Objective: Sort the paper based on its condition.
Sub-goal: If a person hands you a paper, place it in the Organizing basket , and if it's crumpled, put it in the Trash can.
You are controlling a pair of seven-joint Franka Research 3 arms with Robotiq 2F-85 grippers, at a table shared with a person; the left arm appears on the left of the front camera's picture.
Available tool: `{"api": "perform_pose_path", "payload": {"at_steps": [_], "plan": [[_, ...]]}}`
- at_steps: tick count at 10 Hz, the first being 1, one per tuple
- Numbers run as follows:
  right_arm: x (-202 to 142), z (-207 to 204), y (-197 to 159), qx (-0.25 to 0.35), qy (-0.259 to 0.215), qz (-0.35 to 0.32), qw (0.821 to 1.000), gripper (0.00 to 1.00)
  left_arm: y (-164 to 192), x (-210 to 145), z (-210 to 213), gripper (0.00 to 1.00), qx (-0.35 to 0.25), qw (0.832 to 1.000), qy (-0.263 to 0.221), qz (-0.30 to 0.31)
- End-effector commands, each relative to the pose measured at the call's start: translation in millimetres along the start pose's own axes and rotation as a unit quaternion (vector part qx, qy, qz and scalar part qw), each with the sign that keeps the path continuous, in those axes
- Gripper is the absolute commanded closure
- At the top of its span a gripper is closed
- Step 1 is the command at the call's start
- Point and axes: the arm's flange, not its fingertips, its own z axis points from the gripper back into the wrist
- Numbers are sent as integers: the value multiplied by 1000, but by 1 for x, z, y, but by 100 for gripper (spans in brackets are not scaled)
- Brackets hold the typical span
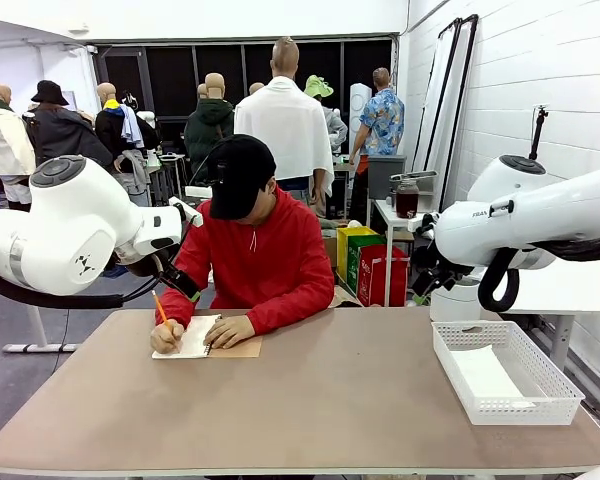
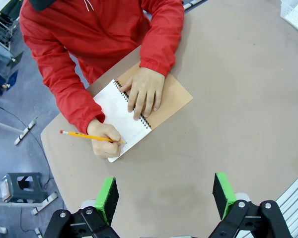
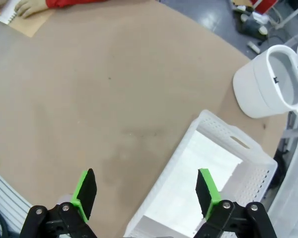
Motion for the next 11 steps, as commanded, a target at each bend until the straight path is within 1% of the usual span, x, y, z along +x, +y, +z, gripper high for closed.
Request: {"api": "perform_pose_path", "payload": {"at_steps": [1, 3, 5, 6, 8, 11], "plan": [[1, 1, -2, -14, 9, -9, 1000, 0, 0, 0, 1, 0, 0, 1000, -1, -1], [-1, 0, -2, -3, 1, -2, 1000, 0, 0, 0, 1, 0, 0, 1000, -1, -1], [10, 15, 9, 48, -53, 26, 997, 0, 0, 0, 1, 0, 0, 1000, -1, -1], [17, 21, 13, 70, -66, 43, 994, 0, 0, 0, 1, 0, 0, 1000, -1, -1], [26, 28, 24, 88, -77, 77, 990, 0, 0, 0, 1, 0, 0, 1000, -1, -1], [26, 38, 43, 116, -98, 130, 980, 0, 0, 0, 1, 0, 0, 1000, -1, -1]]}}
